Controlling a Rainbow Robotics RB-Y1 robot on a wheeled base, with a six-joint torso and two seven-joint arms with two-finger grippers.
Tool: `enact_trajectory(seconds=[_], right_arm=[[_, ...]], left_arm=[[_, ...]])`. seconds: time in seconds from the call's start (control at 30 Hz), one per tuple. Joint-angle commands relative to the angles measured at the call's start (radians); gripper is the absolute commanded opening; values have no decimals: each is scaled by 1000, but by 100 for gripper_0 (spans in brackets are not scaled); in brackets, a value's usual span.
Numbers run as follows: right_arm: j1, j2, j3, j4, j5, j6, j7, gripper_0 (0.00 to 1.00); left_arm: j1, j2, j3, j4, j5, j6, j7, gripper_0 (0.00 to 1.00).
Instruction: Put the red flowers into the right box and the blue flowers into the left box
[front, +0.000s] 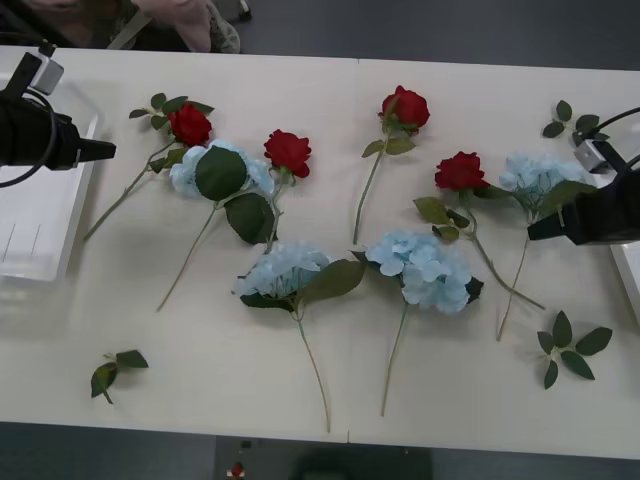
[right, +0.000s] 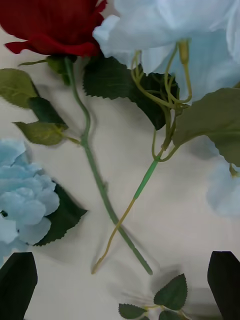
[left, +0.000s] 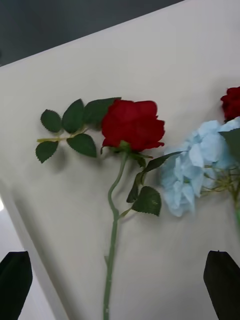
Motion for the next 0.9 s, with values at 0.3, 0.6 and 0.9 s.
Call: enact_trajectory(seconds=[0.3,0.6,0.9], right_arm=[[-16,-32,193,-10,151,-155,-244,100],[-18,22,220,78,197,-245,-270,100],[-18,56,223,102,242,-276,-263,97]], left_arm=[[-215,-154,-142,277,-163,-12,37,100],[-284,-213,-294,379,-189,-110,34,100],[-300,-246,-416,404,-210,-206,39,100]])
